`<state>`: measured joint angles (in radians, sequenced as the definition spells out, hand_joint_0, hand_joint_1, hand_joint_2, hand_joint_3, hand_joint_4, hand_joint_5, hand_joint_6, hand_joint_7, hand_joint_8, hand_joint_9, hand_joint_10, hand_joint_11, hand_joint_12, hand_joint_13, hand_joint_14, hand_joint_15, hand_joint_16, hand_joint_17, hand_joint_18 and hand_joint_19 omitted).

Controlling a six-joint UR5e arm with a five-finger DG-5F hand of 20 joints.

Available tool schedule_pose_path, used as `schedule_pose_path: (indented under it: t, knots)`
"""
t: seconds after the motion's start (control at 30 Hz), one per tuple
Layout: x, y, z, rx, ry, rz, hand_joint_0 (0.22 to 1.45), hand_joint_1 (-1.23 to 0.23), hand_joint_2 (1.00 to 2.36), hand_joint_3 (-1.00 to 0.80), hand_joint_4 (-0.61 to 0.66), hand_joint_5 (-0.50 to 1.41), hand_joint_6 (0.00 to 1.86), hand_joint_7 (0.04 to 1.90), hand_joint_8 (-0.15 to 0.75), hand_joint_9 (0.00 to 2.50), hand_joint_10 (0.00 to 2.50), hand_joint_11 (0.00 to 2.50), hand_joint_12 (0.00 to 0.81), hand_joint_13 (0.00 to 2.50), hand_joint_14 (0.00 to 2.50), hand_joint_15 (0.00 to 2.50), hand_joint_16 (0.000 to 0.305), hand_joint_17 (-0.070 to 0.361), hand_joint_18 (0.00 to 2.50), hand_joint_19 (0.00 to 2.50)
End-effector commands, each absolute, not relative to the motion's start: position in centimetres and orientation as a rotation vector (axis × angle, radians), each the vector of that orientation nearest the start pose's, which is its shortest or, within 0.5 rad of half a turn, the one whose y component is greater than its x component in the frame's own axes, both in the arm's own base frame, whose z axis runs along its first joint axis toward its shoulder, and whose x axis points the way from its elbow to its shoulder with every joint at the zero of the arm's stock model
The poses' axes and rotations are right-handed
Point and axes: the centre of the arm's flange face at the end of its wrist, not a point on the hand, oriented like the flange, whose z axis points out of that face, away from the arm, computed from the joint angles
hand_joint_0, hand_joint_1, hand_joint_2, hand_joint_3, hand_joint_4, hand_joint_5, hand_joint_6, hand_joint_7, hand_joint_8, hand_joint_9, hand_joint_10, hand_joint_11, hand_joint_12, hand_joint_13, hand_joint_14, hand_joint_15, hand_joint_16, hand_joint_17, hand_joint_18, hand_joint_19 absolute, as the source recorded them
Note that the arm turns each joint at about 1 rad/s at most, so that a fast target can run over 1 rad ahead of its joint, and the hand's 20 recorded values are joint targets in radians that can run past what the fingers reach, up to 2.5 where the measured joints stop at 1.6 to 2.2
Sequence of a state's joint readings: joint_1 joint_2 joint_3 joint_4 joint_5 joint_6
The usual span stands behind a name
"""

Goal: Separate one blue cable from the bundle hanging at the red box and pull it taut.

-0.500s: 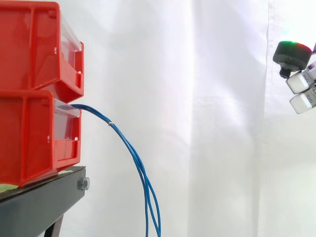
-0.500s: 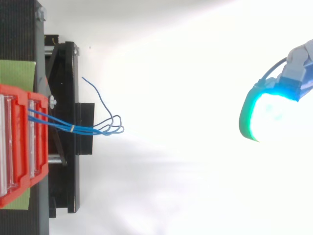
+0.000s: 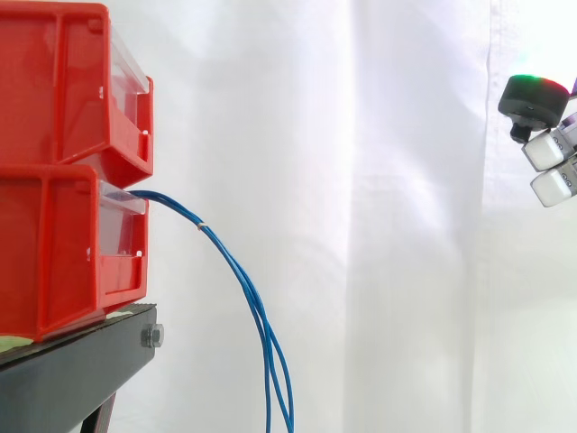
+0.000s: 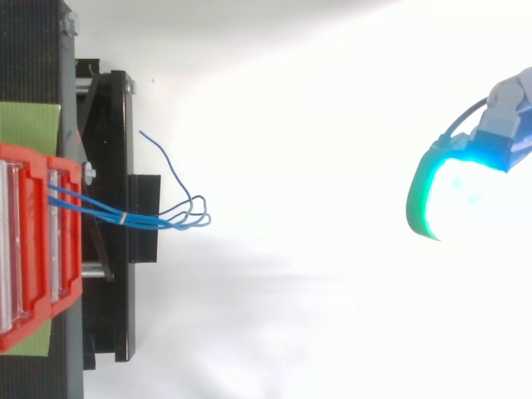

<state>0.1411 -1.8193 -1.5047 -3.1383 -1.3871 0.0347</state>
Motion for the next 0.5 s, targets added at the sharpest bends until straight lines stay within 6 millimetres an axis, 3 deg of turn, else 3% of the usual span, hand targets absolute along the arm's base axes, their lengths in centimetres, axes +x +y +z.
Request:
schedule_pose_path:
  t: [0.0,0.37,0.47]
  knots:
    - [58.45,-7.09,38.78,1.367,1.295,1.094,0.53,-0.51,1.00,-0.50,0.24,-0.24,0.50,0.87,0.279,0.45,0.01,0.36,0.362,0.41,0.01,0.27,0.052,0.117,0.40,0.51]
    - [58.59,-6.63,38.73,1.363,1.298,1.102,0.54,-0.51,1.00,-0.50,0.26,-0.23,0.50,0.88,0.289,0.49,0.01,0.37,0.362,0.46,0.01,0.29,0.051,0.114,0.44,0.52]
    - [59.23,-6.44,37.94,1.361,1.293,1.109,0.54,-0.52,1.00,-0.50,0.26,-0.23,0.50,0.88,0.288,0.49,0.01,0.37,0.362,0.46,0.01,0.29,0.051,0.114,0.45,0.52]
